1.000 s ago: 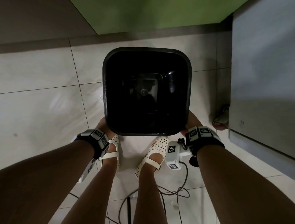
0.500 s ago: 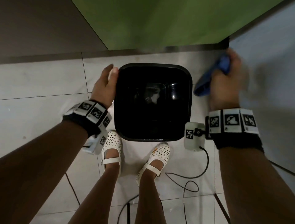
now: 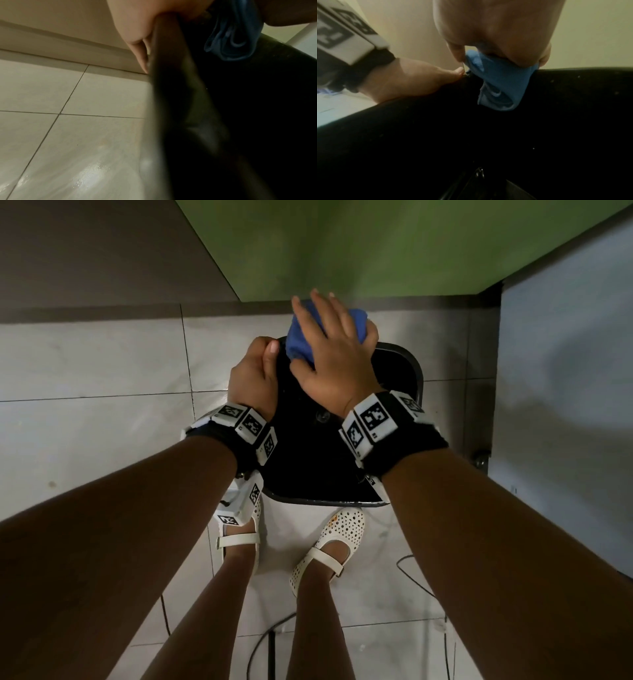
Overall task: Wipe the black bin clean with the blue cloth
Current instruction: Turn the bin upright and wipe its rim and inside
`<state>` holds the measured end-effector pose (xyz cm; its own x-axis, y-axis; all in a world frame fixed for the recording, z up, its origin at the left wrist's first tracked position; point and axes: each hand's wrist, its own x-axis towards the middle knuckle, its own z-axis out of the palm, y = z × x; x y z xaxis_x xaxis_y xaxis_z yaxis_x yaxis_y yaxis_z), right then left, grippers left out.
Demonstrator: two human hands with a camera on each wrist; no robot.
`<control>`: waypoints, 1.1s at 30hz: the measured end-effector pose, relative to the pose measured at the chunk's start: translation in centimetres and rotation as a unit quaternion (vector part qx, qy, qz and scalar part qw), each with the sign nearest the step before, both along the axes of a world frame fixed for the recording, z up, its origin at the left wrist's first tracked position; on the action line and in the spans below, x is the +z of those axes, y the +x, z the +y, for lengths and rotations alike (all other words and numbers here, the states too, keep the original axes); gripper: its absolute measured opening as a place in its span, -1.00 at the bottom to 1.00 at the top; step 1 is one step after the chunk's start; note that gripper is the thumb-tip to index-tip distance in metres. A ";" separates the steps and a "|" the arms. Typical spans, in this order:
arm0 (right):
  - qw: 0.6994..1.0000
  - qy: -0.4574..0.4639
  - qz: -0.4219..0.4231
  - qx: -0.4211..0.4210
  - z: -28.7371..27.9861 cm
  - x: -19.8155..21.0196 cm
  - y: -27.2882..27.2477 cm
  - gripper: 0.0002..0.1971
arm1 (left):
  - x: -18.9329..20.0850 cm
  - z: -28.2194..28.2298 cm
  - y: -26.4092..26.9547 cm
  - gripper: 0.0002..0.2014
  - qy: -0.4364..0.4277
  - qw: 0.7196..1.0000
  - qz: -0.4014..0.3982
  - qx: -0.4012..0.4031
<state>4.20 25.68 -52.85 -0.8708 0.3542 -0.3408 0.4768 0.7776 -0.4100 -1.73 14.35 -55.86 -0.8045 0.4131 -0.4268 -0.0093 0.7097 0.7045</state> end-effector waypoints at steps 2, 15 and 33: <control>0.999 -0.031 0.006 -0.006 0.5 0.2 -0.1 -0.32 | 0.0 0.0 0.0 -0.65 0.000 1.000 0.004 0.004; 0.993 0.051 -0.017 0.102 2.5 -0.4 -1.6 -0.52 | 0.2 0.2 0.3 -0.65 -0.033 0.999 0.005 -0.004; 0.986 0.072 -0.059 0.141 0.9 -1.9 0.0 -0.58 | 1.1 0.6 0.9 -0.65 -0.045 0.999 0.018 -0.005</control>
<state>4.16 26.59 -54.79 -0.8993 0.1552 -0.4089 0.2704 0.9322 -0.2408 -0.84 14.91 -54.81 -0.8160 0.3820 -0.4338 0.0212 0.7697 0.6380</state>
